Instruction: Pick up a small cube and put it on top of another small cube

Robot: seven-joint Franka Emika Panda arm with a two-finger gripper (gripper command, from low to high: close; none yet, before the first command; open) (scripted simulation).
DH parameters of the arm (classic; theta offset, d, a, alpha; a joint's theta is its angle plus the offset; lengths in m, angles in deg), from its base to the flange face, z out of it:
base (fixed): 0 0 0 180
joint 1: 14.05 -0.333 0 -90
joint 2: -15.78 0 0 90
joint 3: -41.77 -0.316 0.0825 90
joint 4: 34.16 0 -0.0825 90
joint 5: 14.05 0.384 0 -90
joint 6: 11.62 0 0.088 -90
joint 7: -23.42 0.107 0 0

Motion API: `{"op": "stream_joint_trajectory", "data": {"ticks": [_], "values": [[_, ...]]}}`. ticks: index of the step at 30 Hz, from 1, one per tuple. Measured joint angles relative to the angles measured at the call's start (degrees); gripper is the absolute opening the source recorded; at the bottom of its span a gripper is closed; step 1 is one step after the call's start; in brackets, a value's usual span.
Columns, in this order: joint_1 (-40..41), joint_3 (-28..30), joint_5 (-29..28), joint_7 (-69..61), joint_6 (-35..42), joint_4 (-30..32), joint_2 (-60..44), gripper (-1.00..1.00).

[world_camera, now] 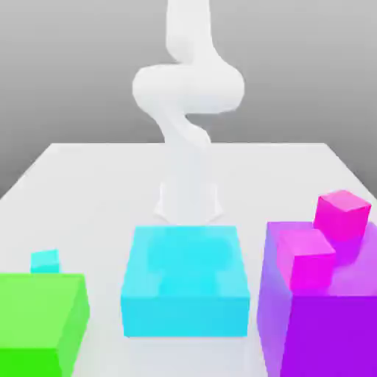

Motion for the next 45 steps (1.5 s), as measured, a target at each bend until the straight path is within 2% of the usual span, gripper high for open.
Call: {"op": "stream_joint_trajectory", "data": {"ticks": [10,16,21,27,28,35,41,43,45], "values": [[14.2,6.8,-3.1,12.2,-12.5,10.7,-21.1,0.0],[20.8,12.6,-2.0,17.3,-19.8,17.1,-33.6,0.0],[26.9,15.6,4.5,17.2,-26.1,21.9,-44.3,0.0],[33.6,7.2,14.6,10.3,-35.7,20.3,-56.9,0.0],[34.7,6.0,15.1,9.9,-36.7,20.1,-58.1,-1.0],[34.8,5.8,14.9,10.1,-36.7,20.1,-58.1,-1.0],[32.0,10.9,5.5,17.1,-28.0,22.3,-46.9,-1.0],[30.9,11.1,2.4,18.5,-25.5,19.9,-44.2,-1.0],[27.1,8.7,0.8,20.7,-21.1,16.4,-41.4,-1.0]]}}
